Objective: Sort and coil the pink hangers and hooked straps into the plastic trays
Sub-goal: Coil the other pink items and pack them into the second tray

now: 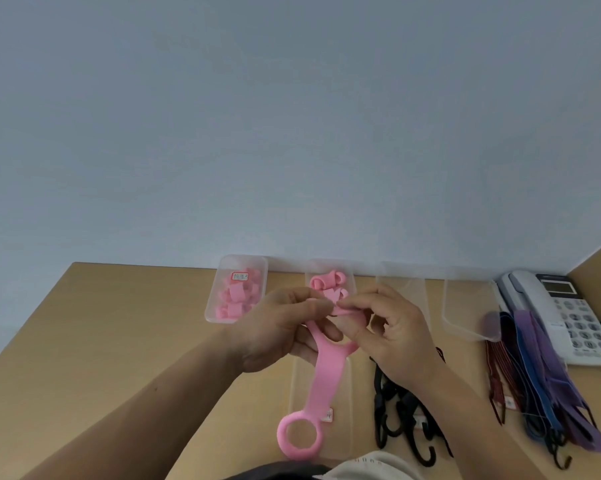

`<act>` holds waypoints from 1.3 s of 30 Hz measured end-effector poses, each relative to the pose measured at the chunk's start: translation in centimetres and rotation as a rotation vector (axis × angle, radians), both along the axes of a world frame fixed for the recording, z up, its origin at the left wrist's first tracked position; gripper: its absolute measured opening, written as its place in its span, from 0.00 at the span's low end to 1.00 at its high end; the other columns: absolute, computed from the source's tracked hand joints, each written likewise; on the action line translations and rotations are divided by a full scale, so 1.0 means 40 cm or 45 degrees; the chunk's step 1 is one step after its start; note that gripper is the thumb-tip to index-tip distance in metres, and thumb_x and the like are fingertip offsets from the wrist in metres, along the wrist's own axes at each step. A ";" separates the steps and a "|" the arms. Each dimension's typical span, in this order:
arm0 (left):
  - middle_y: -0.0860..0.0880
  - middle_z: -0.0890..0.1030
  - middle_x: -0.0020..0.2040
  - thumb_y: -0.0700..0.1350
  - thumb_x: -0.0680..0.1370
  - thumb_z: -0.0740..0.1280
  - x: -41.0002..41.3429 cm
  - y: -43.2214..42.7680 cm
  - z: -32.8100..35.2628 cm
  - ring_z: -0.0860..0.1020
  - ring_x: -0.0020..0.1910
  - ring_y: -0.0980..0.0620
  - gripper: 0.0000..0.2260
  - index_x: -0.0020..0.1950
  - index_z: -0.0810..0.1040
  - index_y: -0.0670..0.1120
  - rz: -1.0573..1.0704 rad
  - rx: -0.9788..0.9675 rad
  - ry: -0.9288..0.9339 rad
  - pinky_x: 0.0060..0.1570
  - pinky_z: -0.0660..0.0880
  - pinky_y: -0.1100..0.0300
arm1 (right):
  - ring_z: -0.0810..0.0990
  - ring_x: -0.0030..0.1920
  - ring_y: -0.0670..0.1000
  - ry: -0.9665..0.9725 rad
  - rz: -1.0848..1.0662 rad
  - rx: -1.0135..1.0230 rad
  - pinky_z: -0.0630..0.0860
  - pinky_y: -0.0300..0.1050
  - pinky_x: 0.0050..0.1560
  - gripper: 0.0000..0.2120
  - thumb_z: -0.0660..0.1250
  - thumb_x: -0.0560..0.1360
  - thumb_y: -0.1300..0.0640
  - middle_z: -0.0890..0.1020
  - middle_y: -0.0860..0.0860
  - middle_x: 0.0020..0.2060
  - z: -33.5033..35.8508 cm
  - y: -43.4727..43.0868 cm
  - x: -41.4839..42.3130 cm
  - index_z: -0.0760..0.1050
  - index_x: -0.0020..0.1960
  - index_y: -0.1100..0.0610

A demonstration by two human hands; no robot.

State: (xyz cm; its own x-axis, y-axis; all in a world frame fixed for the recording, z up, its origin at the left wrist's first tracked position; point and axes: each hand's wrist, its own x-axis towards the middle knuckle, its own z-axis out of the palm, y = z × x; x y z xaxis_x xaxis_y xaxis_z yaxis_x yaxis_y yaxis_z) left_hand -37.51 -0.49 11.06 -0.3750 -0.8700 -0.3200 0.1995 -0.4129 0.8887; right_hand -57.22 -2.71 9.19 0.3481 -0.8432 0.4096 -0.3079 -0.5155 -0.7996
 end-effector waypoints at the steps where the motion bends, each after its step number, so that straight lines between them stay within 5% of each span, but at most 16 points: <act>1: 0.41 0.84 0.42 0.46 0.76 0.68 0.000 0.003 0.000 0.83 0.36 0.46 0.08 0.49 0.81 0.43 -0.002 -0.035 -0.014 0.35 0.80 0.55 | 0.80 0.41 0.44 -0.036 0.003 0.090 0.72 0.32 0.40 0.10 0.72 0.73 0.48 0.82 0.40 0.44 0.003 0.005 -0.001 0.83 0.51 0.51; 4: 0.41 0.84 0.44 0.43 0.79 0.67 0.001 0.009 -0.006 0.84 0.39 0.45 0.08 0.54 0.78 0.40 -0.019 -0.132 -0.061 0.37 0.81 0.54 | 0.81 0.40 0.42 -0.051 0.026 0.422 0.75 0.34 0.41 0.14 0.64 0.76 0.43 0.85 0.44 0.39 0.018 0.010 -0.007 0.83 0.48 0.51; 8: 0.41 0.84 0.47 0.42 0.79 0.68 0.005 0.018 -0.008 0.82 0.42 0.46 0.06 0.53 0.79 0.41 -0.018 -0.239 -0.227 0.40 0.80 0.56 | 0.79 0.32 0.41 -0.013 0.072 0.526 0.73 0.32 0.34 0.07 0.68 0.75 0.54 0.84 0.47 0.33 0.025 0.016 -0.008 0.84 0.45 0.55; 12: 0.42 0.84 0.45 0.39 0.77 0.70 0.000 0.027 -0.010 0.82 0.40 0.50 0.08 0.55 0.79 0.38 0.070 -0.199 -0.296 0.38 0.79 0.59 | 0.82 0.40 0.45 0.054 -0.040 0.363 0.77 0.38 0.40 0.05 0.74 0.72 0.57 0.85 0.46 0.38 0.019 0.030 0.007 0.84 0.48 0.52; 19: 0.41 0.83 0.42 0.45 0.76 0.69 -0.017 0.022 -0.003 0.82 0.41 0.45 0.07 0.47 0.81 0.41 0.103 -0.014 -0.215 0.40 0.80 0.55 | 0.80 0.42 0.49 0.299 -0.095 -0.130 0.78 0.46 0.41 0.07 0.75 0.71 0.61 0.82 0.48 0.41 0.010 0.038 0.015 0.84 0.50 0.56; 23: 0.41 0.83 0.43 0.40 0.79 0.67 -0.016 0.017 -0.008 0.82 0.43 0.44 0.06 0.44 0.82 0.41 0.119 -0.031 -0.228 0.43 0.80 0.53 | 0.79 0.42 0.51 0.380 -0.122 -0.318 0.78 0.49 0.41 0.07 0.75 0.72 0.60 0.82 0.48 0.41 0.001 0.038 0.012 0.84 0.49 0.56; 28: 0.37 0.84 0.46 0.35 0.77 0.70 -0.013 0.017 -0.012 0.84 0.44 0.44 0.02 0.47 0.82 0.37 0.152 -0.138 -0.295 0.48 0.81 0.53 | 0.79 0.40 0.47 0.078 -0.079 -0.036 0.75 0.43 0.40 0.06 0.73 0.71 0.54 0.81 0.46 0.39 0.001 0.036 0.009 0.84 0.46 0.54; 33: 0.37 0.83 0.47 0.35 0.75 0.73 -0.014 0.014 -0.015 0.83 0.46 0.44 0.04 0.49 0.82 0.39 0.261 -0.310 -0.446 0.50 0.82 0.52 | 0.82 0.39 0.52 -0.143 -0.067 0.449 0.79 0.47 0.37 0.10 0.72 0.71 0.45 0.83 0.49 0.39 0.006 0.032 0.010 0.82 0.48 0.48; 36: 0.42 0.82 0.47 0.37 0.74 0.74 -0.011 0.012 -0.014 0.81 0.45 0.49 0.07 0.49 0.81 0.45 0.286 -0.380 -0.491 0.52 0.80 0.52 | 0.82 0.34 0.48 -0.183 -0.044 0.540 0.76 0.36 0.33 0.06 0.74 0.70 0.49 0.83 0.49 0.35 0.010 0.033 0.019 0.82 0.46 0.49; 39: 0.42 0.83 0.48 0.42 0.71 0.75 -0.008 0.010 -0.021 0.82 0.45 0.49 0.15 0.56 0.78 0.47 0.255 -0.345 -0.487 0.53 0.81 0.50 | 0.83 0.37 0.52 -0.093 -0.116 0.476 0.81 0.48 0.38 0.05 0.74 0.72 0.57 0.84 0.49 0.38 0.006 0.031 0.021 0.81 0.46 0.49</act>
